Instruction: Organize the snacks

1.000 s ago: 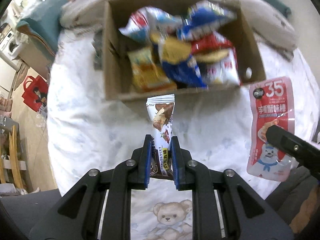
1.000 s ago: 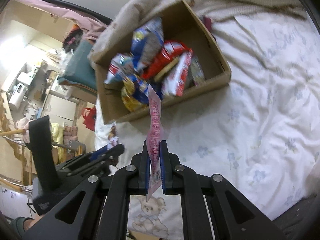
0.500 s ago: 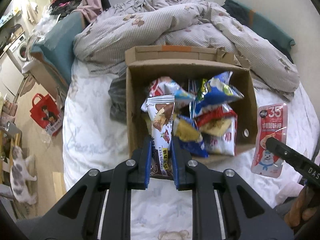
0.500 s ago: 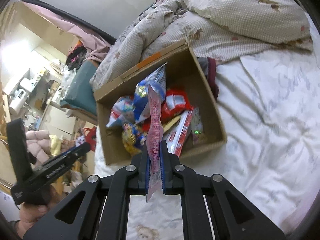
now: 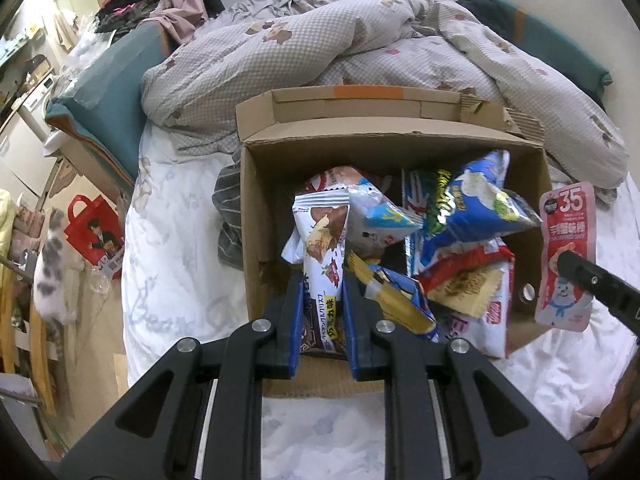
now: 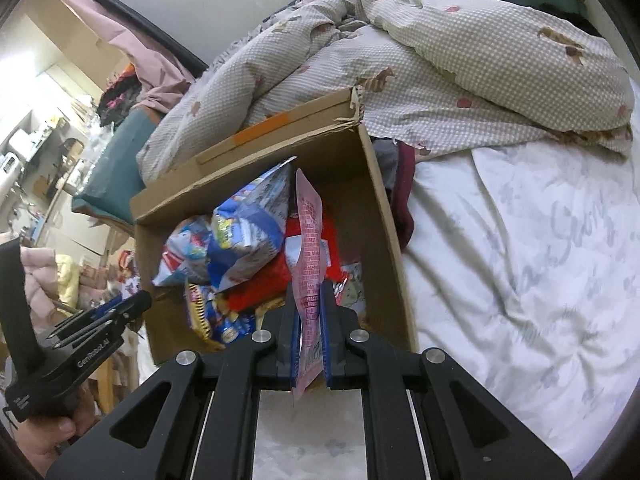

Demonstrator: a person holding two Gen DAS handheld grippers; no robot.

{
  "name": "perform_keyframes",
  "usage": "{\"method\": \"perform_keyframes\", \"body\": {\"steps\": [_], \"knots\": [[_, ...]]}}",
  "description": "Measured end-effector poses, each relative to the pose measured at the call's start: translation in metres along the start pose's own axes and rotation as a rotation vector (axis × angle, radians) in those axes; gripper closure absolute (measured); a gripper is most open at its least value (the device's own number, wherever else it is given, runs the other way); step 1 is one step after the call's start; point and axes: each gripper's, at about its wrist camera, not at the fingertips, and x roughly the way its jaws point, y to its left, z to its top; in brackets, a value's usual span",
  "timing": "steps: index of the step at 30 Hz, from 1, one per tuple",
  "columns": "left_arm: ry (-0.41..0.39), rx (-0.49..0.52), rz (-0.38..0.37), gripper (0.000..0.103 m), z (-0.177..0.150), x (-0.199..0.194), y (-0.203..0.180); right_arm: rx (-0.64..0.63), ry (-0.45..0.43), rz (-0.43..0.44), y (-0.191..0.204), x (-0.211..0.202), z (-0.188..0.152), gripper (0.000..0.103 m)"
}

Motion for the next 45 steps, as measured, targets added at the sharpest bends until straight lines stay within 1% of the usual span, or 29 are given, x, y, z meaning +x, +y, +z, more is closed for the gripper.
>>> {"method": "perform_keyframes", "body": {"steps": [7, 10, 14, 16, 18, 19, 20, 21, 22, 23, 24, 25, 26, 28, 31, 33, 35, 38, 39, 41, 43, 45], "knots": [[-0.008, -0.007, 0.008, 0.088, 0.0, 0.009, 0.003, 0.033, 0.031, -0.018, -0.007, 0.013, 0.005, 0.094], [-0.012, -0.019, -0.005, 0.088, 0.001, 0.012, 0.005, 0.043, 0.035, -0.013, -0.009, 0.014, 0.004, 0.094], [-0.026, -0.023, -0.012, 0.088, 0.002, 0.012, 0.006, 0.078, 0.028, 0.013, -0.014, 0.014, 0.005, 0.092], [-0.033, -0.011, -0.017, 0.088, 0.001, 0.011, 0.004, 0.087, 0.019, 0.03, -0.014, 0.012, 0.006, 0.09], [-0.04, 0.0, -0.024, 0.086, 0.001, 0.008, 0.002, 0.089, 0.006, 0.038, -0.013, 0.01, 0.007, 0.09], [-0.044, -0.001, -0.031, 0.082, 0.001, 0.007, 0.002, 0.09, 0.001, 0.041, -0.013, 0.009, 0.008, 0.09], [-0.05, -0.004, -0.04, 0.066, 0.001, 0.004, 0.002, 0.088, -0.002, 0.039, -0.013, 0.008, 0.009, 0.09], [-0.058, -0.011, -0.045, 0.055, 0.001, 0.002, 0.003, 0.086, -0.005, 0.032, -0.012, 0.007, 0.009, 0.089], [-0.069, -0.021, -0.052, 0.034, 0.001, -0.001, 0.004, 0.084, -0.005, 0.025, -0.012, 0.007, 0.009, 0.087], [-0.088, -0.033, -0.066, 0.024, 0.0, -0.006, 0.006, 0.084, -0.005, 0.023, -0.012, 0.006, 0.009, 0.075], [-0.099, -0.037, -0.07, 0.023, -0.001, -0.01, 0.006, 0.087, -0.007, 0.027, -0.012, 0.006, 0.009, 0.063], [-0.106, -0.037, -0.07, 0.023, -0.001, -0.013, 0.007, 0.097, -0.012, 0.04, -0.013, 0.004, 0.008, 0.035], [-0.111, -0.035, -0.071, 0.023, -0.003, -0.017, 0.007, 0.105, -0.025, 0.048, -0.013, 0.002, 0.008, 0.025], [-0.121, -0.033, -0.079, 0.023, -0.004, -0.023, 0.01, 0.102, -0.061, 0.049, -0.012, -0.006, 0.007, 0.025], [-0.136, -0.019, -0.076, 0.023, -0.01, -0.035, 0.013, 0.079, -0.086, 0.07, -0.006, -0.018, 0.006, 0.025], [-0.145, -0.005, -0.087, 0.023, -0.014, -0.043, 0.016, 0.061, -0.112, 0.075, 0.0, -0.03, 0.001, 0.023], [-0.159, -0.018, -0.085, 0.023, -0.021, -0.053, 0.021, 0.046, -0.132, 0.064, 0.007, -0.041, -0.004, 0.014], [-0.178, -0.051, -0.123, 0.022, -0.032, -0.072, 0.032, 0.01, -0.164, 0.056, 0.021, -0.063, -0.014, 0.008], [-0.185, -0.054, -0.125, 0.021, -0.036, -0.077, 0.033, -0.007, -0.173, 0.05, 0.026, -0.069, -0.017, 0.007], [-0.208, -0.059, -0.122, 0.012, -0.047, -0.089, 0.038, -0.056, -0.192, 0.031, 0.036, -0.081, -0.025, 0.004], [-0.239, -0.062, -0.131, 0.011, -0.058, -0.098, 0.042, -0.096, -0.214, 0.01, 0.045, -0.093, -0.037, 0.002], [-0.266, -0.053, -0.127, 0.006, -0.071, -0.103, 0.045, -0.118, -0.234, -0.004, 0.052, -0.103, -0.05, 0.0]]}}
